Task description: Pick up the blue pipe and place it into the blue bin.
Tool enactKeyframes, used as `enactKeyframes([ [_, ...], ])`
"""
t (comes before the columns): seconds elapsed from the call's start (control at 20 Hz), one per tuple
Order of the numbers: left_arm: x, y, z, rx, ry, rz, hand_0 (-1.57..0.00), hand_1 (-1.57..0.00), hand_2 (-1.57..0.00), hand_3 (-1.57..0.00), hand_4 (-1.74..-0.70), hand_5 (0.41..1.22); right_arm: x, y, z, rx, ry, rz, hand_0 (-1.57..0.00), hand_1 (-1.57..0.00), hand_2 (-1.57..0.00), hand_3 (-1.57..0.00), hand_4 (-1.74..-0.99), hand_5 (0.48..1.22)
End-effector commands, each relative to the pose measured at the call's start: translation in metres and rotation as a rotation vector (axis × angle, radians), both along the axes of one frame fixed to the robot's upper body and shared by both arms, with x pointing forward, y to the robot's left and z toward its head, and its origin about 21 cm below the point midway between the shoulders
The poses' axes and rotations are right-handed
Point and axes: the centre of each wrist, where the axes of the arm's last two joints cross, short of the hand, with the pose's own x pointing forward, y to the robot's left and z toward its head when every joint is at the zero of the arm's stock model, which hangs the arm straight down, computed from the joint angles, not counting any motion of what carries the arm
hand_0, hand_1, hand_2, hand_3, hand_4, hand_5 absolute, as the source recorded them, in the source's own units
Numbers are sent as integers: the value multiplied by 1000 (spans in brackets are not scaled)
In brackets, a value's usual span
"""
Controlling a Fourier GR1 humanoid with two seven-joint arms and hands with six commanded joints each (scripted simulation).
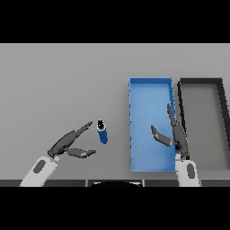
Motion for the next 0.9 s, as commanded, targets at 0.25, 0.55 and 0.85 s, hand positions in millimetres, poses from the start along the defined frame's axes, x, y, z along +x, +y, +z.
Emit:
enactKeyframes([
  [0.25,19,-37,-14,-46,-17,1,1,1,1,1,-1150,460,-3,-2,1,-6,21,-20,1,1,1,1,-1202,621],
  [0.55,31,-60,-31,0,-25,-1,1,1,1,1,-1062,425,-6,-5,0,1,5,-18,1,1,1,1,-1222,642],
  [0.85,32,-85,-36,-112,-8,-29,1,0,-54,-40,-1140,502,-7,-10,-3,-24,6,-25,1,1,1,1,-1210,653],
])
